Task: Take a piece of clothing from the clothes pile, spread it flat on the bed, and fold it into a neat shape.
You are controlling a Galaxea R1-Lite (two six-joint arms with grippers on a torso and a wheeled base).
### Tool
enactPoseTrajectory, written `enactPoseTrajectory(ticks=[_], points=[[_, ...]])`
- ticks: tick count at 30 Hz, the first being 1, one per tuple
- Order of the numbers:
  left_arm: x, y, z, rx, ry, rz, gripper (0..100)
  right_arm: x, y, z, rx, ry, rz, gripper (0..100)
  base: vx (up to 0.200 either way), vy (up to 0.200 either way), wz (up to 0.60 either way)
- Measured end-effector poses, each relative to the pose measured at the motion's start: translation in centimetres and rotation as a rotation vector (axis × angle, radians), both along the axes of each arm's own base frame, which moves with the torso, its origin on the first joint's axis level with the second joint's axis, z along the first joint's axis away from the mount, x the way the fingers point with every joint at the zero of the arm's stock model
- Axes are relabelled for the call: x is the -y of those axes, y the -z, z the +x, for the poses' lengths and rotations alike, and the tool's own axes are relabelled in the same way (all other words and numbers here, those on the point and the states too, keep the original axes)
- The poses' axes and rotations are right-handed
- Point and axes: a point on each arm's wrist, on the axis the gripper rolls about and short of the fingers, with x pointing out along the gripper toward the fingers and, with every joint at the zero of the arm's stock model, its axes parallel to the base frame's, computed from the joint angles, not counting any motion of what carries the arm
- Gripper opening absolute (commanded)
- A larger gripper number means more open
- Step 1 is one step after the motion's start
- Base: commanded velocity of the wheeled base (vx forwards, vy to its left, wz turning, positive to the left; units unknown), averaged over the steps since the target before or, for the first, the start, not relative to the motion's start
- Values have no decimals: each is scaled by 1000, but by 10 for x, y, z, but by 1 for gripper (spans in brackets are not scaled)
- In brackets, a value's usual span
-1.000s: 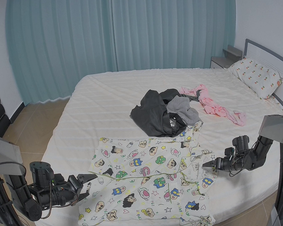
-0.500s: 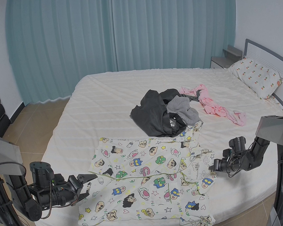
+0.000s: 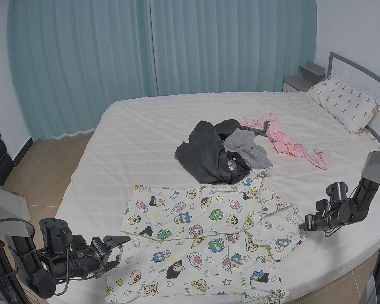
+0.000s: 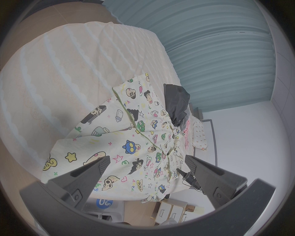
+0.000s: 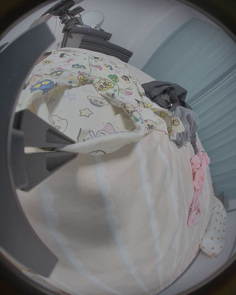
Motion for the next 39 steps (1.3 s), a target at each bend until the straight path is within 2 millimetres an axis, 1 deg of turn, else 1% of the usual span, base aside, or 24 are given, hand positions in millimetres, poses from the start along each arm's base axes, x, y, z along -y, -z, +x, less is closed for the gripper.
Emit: enactPoseTrajectory(ticks=[6, 14, 20, 25, 35, 39], points=[[0, 0, -1, -2, 1, -1, 100, 10, -4, -8, -32, 4, -40, 0, 0, 0, 0], [0, 0, -1, -2, 2, -1, 100, 24, -10, -8, -8, 25, -81, 0, 0, 0, 0], [1, 1, -1, 8, 18, 20, 100, 25, -10, -9, -8, 28, -82, 0, 0, 0, 0], [1, 3, -3, 42, 75, 93, 100, 24, -10, -10, -9, 28, -78, 0, 0, 0, 0], [2, 6, -5, 28, 101, 114, 100, 34, -32, -17, 37, 82, -66, 0, 0, 0, 0], [3, 6, -6, 26, 106, 114, 100, 34, -32, -19, 33, 85, -61, 0, 0, 0, 0]])
